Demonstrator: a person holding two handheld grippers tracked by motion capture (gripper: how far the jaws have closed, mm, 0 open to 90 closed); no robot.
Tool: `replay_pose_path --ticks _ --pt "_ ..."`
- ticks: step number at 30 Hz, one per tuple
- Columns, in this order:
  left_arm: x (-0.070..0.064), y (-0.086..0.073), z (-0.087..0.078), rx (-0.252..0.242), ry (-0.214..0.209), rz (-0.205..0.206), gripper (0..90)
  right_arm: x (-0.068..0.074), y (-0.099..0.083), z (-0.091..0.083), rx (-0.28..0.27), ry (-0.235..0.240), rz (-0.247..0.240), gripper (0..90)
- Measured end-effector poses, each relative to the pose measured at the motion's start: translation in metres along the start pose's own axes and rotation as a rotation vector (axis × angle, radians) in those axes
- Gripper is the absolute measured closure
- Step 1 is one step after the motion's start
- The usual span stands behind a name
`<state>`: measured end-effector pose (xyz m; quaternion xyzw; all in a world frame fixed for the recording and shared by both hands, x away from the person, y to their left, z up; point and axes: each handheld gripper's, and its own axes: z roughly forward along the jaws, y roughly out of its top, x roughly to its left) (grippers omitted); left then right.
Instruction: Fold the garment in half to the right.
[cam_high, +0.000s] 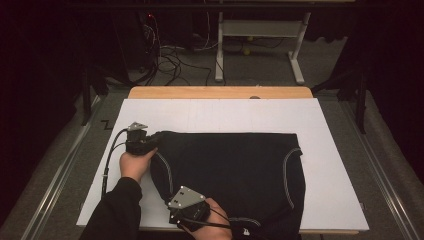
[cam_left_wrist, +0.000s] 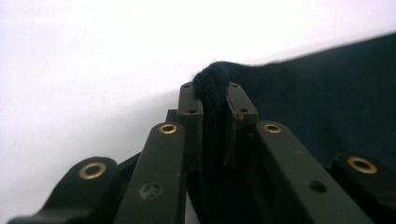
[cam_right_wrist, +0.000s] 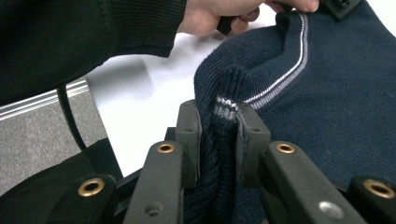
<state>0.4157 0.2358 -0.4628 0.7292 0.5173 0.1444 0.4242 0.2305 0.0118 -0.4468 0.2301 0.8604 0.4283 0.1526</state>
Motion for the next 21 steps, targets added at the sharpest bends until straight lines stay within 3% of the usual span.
replay_pose_path --ticks 3,7,12,18,21 --pt "-0.002 0.003 -0.004 -0.023 0.012 0.002 75.3 -0.001 0.002 -0.003 -0.009 0.006 0.0 75.3" --pt "-0.008 0.009 -0.005 -0.013 0.029 0.017 75.4 -0.004 0.005 -0.009 -0.024 0.005 -0.004 75.3" --pt "-0.016 0.017 -0.008 -0.044 0.049 0.006 75.5 -0.008 0.008 -0.012 -0.035 0.016 -0.007 75.3" --pt "-0.019 0.023 -0.009 -0.04 0.063 -0.018 75.3 -0.01 0.012 -0.018 -0.056 0.012 -0.012 75.3" --pt "-0.022 0.027 -0.011 -0.045 0.067 -0.006 75.4 -0.011 0.013 -0.021 -0.067 0.01 -0.017 75.3"
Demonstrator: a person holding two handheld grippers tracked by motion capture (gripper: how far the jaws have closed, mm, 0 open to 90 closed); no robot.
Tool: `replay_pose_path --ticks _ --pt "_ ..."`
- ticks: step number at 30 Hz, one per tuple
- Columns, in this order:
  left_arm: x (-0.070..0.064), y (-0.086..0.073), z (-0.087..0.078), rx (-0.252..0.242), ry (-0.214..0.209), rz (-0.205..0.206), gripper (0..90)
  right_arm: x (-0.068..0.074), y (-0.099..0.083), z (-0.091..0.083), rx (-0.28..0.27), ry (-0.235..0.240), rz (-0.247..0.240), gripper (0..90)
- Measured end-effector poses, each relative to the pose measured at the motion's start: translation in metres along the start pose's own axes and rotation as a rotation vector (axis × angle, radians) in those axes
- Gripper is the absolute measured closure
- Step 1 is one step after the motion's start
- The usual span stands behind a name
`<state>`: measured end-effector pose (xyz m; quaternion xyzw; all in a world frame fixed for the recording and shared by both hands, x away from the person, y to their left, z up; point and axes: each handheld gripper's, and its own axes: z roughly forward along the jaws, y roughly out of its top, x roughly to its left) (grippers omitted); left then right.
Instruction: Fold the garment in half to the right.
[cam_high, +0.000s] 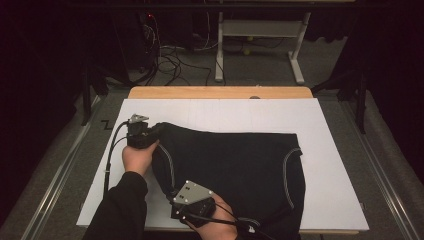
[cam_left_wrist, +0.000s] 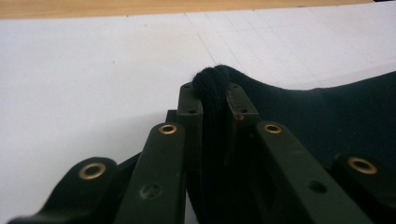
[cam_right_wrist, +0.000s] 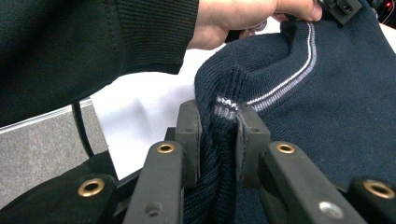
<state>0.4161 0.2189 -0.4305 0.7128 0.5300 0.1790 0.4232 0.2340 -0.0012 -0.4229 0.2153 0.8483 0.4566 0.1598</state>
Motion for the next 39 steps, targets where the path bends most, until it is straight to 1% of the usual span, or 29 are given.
replay_pose_path --ticks 2,4,7,9,14,16,18,21,27,28,32,39 --pt "-0.003 0.004 -0.001 -0.005 0.002 0.009 75.4 -0.001 0.001 -0.002 -0.004 0.0 0.002 75.3" --pt "-0.004 0.006 -0.003 -0.014 -0.002 0.007 75.5 -0.002 0.002 -0.004 -0.017 -0.003 0.0 75.2" --pt "-0.007 0.01 -0.005 -0.02 0.001 0.02 75.5 -0.002 0.005 -0.007 -0.028 -0.008 0.003 75.2" --pt "-0.008 0.011 -0.006 -0.02 0.003 0.013 75.4 -0.002 0.006 -0.007 -0.03 -0.009 0.001 75.2" --pt "-0.002 0.01 -0.007 -0.011 0.01 0.012 75.5 -0.001 0.007 -0.005 -0.033 -0.006 -0.001 75.2" --pt "0.001 0.01 -0.008 -0.019 0.004 0.003 75.4 -0.001 0.007 -0.003 -0.034 -0.004 0.0 75.2" --pt "0.003 0.009 -0.009 -0.022 0.004 0.003 75.5 0.0 0.008 -0.001 -0.032 -0.003 0.004 75.2" --pt "0.008 0.007 -0.01 -0.025 0.002 -0.003 75.5 0.002 0.009 0.002 -0.028 -0.002 -0.002 75.2" --pt "0.022 0.0 -0.014 -0.036 0.001 -0.033 75.4 0.009 0.013 0.014 -0.015 0.007 -0.02 75.1" --pt "0.025 -0.001 -0.016 -0.036 0.002 -0.038 75.5 0.01 0.014 0.015 -0.014 0.01 -0.016 75.1" --pt "0.036 -0.004 -0.023 -0.036 0.019 -0.042 75.4 0.016 0.019 0.023 -0.015 0.019 -0.027 75.1" --pt "0.055 -0.009 -0.039 -0.038 0.053 -0.056 75.4 0.026 0.032 0.038 -0.022 0.056 -0.044 75.1"
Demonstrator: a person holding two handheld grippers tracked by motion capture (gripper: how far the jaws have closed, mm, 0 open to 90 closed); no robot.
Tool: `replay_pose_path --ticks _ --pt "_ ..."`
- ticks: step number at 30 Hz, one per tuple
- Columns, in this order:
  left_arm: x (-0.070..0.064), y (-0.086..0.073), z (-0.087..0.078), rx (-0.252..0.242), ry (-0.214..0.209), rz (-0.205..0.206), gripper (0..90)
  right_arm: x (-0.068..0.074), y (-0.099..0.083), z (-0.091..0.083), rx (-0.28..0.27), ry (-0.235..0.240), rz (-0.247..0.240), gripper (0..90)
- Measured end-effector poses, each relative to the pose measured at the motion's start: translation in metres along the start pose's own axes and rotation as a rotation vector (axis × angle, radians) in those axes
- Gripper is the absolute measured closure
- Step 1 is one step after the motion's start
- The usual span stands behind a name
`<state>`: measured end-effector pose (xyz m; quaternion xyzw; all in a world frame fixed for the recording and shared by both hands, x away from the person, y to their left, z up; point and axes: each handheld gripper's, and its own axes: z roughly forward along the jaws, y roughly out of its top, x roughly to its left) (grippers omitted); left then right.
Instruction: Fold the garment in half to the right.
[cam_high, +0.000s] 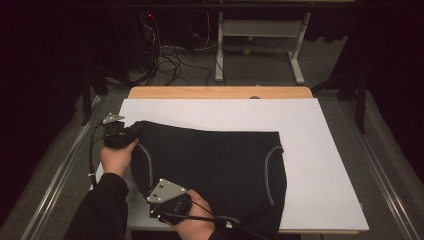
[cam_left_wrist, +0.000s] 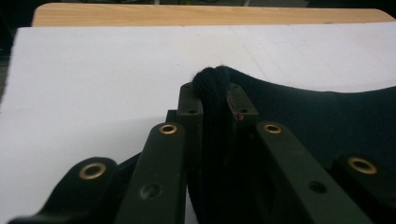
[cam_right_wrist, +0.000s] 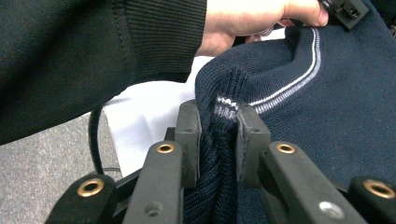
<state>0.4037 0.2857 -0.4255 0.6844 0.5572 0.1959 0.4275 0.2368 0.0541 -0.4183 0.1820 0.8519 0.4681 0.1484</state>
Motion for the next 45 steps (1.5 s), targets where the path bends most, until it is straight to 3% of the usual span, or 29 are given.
replay_pose_path --ticks 11,17,26,31,34,45 --pt "0.03 0.001 -0.032 -0.005 0.053 -0.014 75.3 0.018 0.018 0.024 -0.026 0.054 -0.023 75.1" --pt "0.038 -0.004 -0.035 0.006 0.058 -0.031 75.4 0.021 0.02 0.028 -0.024 0.059 -0.028 75.0" --pt "0.029 -0.005 -0.029 0.009 0.051 -0.04 75.3 0.014 0.012 0.019 -0.032 0.043 -0.016 74.9" --pt "0.02 -0.002 -0.026 0.015 0.051 -0.025 75.3 0.009 0.007 0.01 -0.047 0.03 -0.001 74.9" --pt "0.012 0.001 -0.022 0.028 0.049 0.0 75.3 0.006 0.004 0.004 -0.056 0.024 0.004 74.9" --pt "-0.017 0.005 -0.003 0.024 0.027 0.011 75.3 -0.009 -0.014 -0.017 -0.064 -0.007 0.051 75.0"
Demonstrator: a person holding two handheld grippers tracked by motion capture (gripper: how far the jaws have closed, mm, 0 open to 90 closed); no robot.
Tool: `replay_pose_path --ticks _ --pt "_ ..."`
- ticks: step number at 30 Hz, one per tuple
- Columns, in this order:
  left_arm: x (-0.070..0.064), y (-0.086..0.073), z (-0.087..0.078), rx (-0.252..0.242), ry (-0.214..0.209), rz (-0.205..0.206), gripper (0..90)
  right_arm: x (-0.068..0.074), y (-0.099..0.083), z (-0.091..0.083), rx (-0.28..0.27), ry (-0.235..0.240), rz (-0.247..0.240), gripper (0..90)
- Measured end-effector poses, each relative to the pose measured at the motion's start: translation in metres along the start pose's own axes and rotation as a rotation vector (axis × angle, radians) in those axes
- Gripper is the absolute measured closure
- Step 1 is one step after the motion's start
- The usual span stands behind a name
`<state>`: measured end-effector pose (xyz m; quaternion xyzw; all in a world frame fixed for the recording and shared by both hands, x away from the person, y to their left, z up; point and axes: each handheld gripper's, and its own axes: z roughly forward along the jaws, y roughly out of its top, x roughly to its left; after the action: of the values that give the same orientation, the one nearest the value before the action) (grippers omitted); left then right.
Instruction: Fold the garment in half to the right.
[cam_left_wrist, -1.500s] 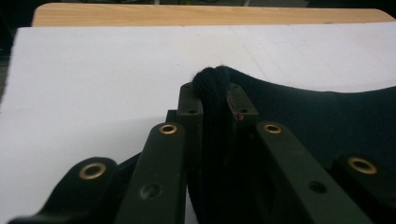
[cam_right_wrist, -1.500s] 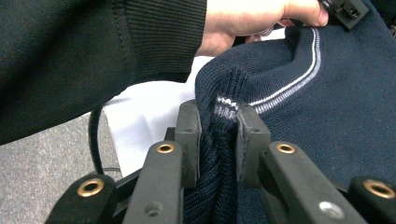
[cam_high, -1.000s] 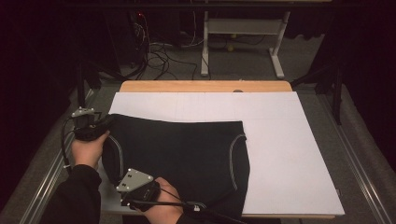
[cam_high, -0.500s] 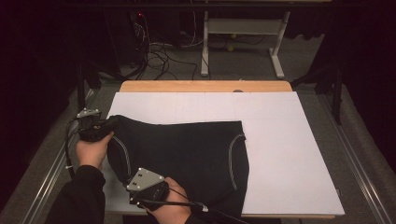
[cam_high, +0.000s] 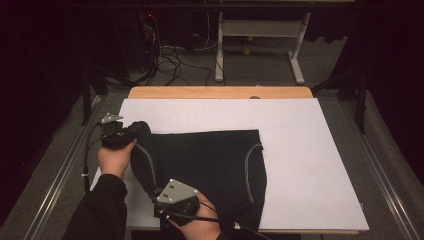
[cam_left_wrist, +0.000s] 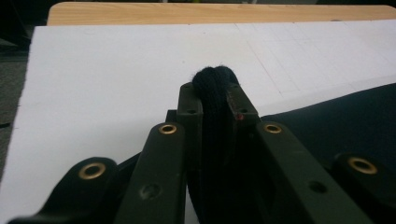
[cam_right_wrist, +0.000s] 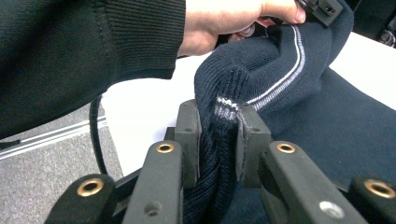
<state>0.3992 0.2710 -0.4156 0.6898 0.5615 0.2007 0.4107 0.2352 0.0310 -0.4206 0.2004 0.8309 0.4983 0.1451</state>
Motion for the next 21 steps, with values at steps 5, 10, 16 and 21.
replay_pose_path --ticks 5,10,16,21 --pt "-0.015 0.006 0.007 -0.001 -0.006 0.019 75.3 -0.005 -0.007 -0.009 -0.006 -0.016 0.011 74.9" --pt "-0.034 0.012 0.015 -0.003 -0.006 0.045 75.2 -0.012 -0.014 -0.02 -0.015 -0.033 0.027 75.0" --pt "-0.055 0.018 0.024 -0.005 0.0 0.061 75.2 -0.022 -0.023 -0.035 -0.031 -0.057 0.049 74.9" --pt "-0.07 0.022 0.031 -0.001 -0.01 0.079 75.2 -0.03 -0.031 -0.047 -0.037 -0.077 0.063 74.9"
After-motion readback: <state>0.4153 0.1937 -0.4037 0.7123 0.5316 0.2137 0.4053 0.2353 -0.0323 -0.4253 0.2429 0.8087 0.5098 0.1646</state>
